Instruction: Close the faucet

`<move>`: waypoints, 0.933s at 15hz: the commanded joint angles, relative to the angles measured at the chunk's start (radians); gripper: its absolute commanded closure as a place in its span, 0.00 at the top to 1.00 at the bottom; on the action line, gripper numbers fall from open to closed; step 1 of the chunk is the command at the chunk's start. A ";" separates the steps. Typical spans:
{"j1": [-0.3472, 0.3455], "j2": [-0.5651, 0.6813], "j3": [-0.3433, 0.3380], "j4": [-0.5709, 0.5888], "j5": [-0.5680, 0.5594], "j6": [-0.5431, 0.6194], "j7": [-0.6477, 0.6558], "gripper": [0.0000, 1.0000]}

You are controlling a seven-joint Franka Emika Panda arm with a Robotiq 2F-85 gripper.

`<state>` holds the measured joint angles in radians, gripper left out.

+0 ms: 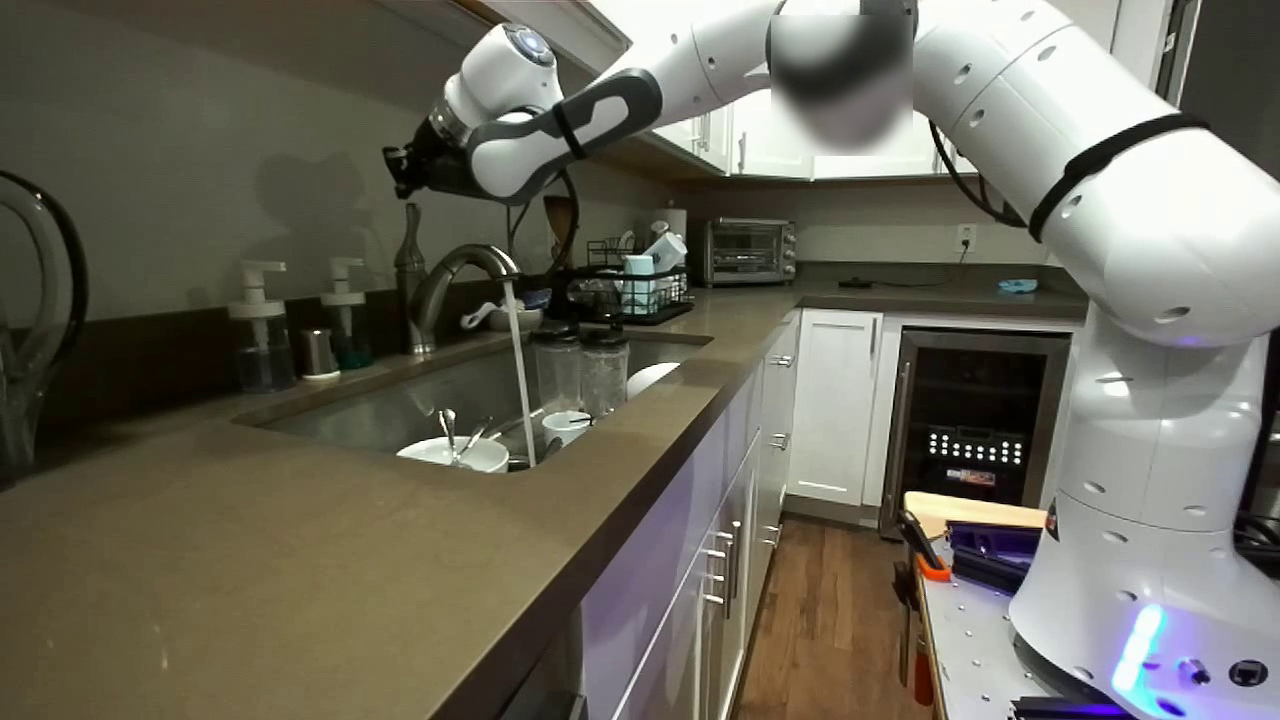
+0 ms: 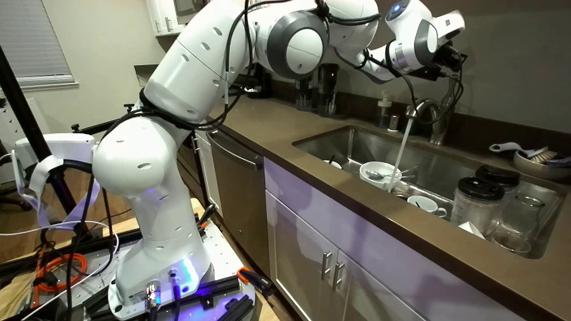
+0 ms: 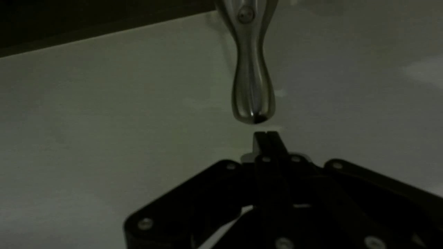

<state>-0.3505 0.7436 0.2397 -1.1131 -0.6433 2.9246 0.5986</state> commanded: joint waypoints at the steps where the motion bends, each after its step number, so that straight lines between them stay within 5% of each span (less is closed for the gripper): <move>1: -0.006 0.029 0.016 0.060 0.005 -0.055 -0.062 0.04; 14: -0.059 0.009 0.108 0.047 0.045 -0.170 -0.182 0.04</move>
<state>-0.3869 0.7555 0.3053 -1.0731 -0.6279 2.7997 0.4803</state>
